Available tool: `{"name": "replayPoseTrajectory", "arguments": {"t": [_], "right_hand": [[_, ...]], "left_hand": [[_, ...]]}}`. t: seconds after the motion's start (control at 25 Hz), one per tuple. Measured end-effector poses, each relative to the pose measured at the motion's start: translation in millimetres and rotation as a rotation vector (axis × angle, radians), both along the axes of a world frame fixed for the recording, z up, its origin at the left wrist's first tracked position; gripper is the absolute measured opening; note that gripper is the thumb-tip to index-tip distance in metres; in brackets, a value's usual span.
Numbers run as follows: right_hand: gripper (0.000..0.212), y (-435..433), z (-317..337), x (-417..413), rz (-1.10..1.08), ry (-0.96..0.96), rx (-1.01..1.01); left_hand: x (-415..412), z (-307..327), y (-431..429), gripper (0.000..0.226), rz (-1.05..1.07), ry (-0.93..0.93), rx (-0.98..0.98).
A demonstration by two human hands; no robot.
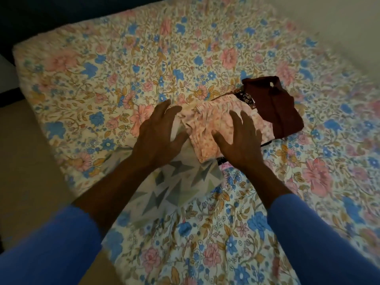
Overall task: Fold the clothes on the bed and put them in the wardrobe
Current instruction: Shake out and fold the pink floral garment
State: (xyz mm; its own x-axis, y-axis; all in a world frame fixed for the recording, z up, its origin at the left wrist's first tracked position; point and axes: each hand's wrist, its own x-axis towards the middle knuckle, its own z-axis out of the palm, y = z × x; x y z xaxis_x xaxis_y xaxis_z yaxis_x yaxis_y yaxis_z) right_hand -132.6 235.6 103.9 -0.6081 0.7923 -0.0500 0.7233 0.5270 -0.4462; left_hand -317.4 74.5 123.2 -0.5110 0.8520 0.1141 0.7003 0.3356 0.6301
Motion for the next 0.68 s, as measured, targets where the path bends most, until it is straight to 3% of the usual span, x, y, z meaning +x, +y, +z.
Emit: {"name": "replayPoseTrajectory", "arguments": {"t": [0.2, 0.36, 0.68], "right_hand": [[0.076, -123, 82, 33, 0.169, 0.178, -0.178], [0.067, -253, 150, 59, 0.423, 0.188, -0.301], [0.051, -491, 200, 139, 0.915, 0.165, -0.386]], "left_hand": [[45, 116, -152, 0.059, 0.110, 0.048, -0.010], [111, 185, -285, 0.056, 0.253, 0.086, -0.038], [280, 192, -555, 0.055, 0.621, 0.156, -0.102]]}}
